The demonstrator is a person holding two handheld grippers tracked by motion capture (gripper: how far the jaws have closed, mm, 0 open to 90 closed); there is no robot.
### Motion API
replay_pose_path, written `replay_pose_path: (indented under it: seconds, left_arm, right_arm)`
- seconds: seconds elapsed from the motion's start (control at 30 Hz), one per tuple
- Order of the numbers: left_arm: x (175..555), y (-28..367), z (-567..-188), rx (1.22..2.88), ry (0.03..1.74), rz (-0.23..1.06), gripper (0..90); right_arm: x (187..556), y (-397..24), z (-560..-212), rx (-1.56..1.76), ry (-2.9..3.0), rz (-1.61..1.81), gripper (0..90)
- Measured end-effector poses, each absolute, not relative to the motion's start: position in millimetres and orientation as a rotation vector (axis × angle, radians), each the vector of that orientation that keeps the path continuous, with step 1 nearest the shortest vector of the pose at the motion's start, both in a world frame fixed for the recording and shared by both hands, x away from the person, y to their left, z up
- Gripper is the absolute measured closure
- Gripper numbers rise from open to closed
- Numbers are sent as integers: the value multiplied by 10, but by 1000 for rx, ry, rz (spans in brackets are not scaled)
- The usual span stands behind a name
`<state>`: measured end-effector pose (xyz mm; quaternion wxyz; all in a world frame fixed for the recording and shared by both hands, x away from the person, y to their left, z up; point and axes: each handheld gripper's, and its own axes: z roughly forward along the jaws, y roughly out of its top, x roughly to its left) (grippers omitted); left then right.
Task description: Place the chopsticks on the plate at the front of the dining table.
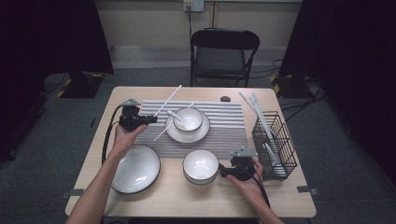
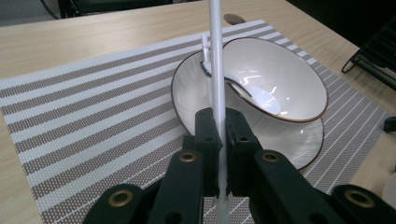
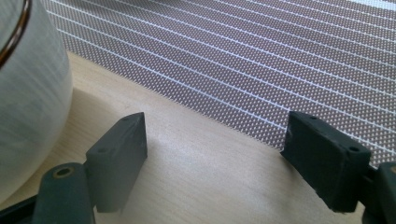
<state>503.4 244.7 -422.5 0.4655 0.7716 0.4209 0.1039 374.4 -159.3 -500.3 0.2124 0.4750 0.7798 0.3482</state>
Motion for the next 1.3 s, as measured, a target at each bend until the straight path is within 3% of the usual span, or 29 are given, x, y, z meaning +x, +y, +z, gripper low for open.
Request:
replay_pose_path:
  seconds: [1.3]
  left_arm:
    - [5273, 2302, -4637, 2032, 1165, 169, 856]
  right_arm:
    - [3739, -1583, -5006, 1305, 2166, 951, 204]
